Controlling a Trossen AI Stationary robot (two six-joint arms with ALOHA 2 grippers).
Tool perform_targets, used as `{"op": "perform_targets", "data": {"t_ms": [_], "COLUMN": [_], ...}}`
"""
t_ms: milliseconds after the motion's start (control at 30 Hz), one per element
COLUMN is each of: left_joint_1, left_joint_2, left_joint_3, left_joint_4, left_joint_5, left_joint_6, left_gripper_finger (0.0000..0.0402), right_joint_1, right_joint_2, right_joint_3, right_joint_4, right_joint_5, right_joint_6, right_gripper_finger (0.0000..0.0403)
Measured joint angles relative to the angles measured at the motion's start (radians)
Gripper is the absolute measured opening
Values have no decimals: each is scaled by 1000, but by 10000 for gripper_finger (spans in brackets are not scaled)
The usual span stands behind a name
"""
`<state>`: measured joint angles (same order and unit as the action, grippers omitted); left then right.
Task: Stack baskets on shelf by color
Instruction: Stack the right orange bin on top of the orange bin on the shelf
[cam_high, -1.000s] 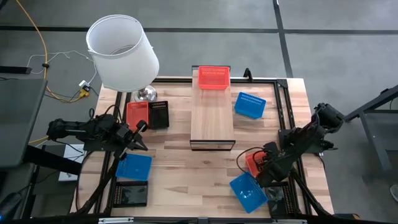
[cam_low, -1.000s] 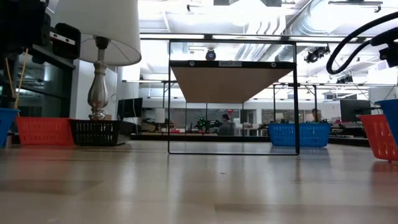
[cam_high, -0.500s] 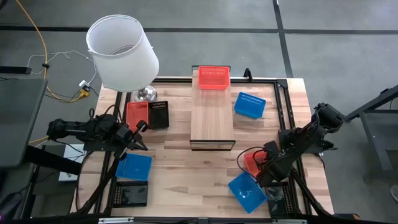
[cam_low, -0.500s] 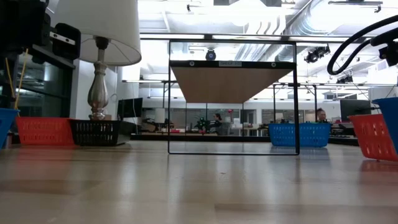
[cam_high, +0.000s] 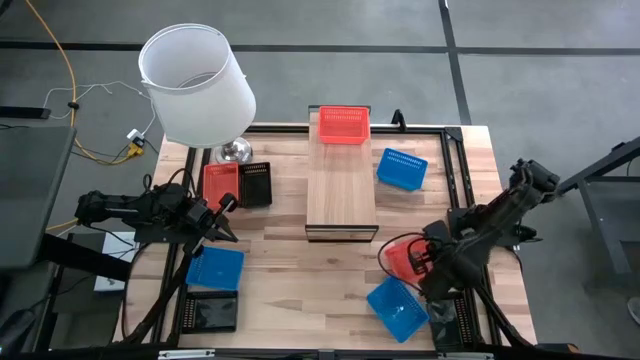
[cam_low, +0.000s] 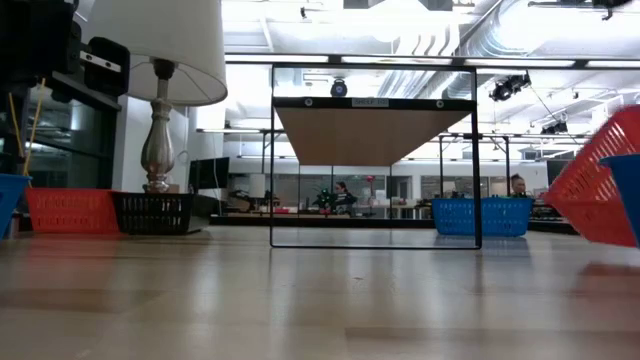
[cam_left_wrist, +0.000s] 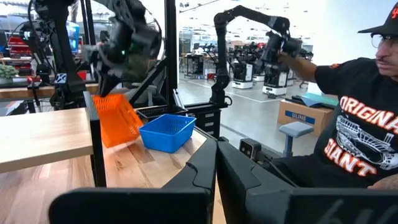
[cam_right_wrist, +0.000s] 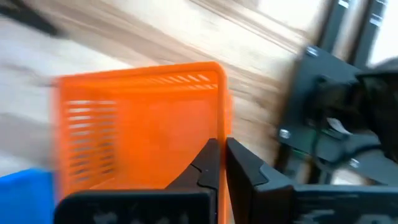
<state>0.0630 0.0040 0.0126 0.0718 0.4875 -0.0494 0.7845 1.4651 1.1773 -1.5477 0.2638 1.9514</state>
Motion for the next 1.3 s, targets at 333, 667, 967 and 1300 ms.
{"op": "perform_targets", "data": {"t_ms": [333, 667, 967, 1300], "left_joint_1": [0, 0, 0, 0], "left_joint_2": [0, 0, 0, 0], "left_joint_3": [0, 0, 0, 0], "left_joint_4": [0, 0, 0, 0], "left_joint_5": [0, 0, 0, 0], "left_joint_6": [0, 0, 0, 0], "left_gripper_finger": [1, 1, 1, 1], "right_joint_1": [0, 0, 0, -35], "right_joint_2": [-81, -164, -255, -366], "right_joint_3": [132, 135, 135, 135], "right_joint_4": [0, 21, 159, 514], "right_joint_5": [139, 173, 162, 354], "right_joint_6": [-126, -180, -403, -838], "right_gripper_finger": [0, 0, 0, 0]}}
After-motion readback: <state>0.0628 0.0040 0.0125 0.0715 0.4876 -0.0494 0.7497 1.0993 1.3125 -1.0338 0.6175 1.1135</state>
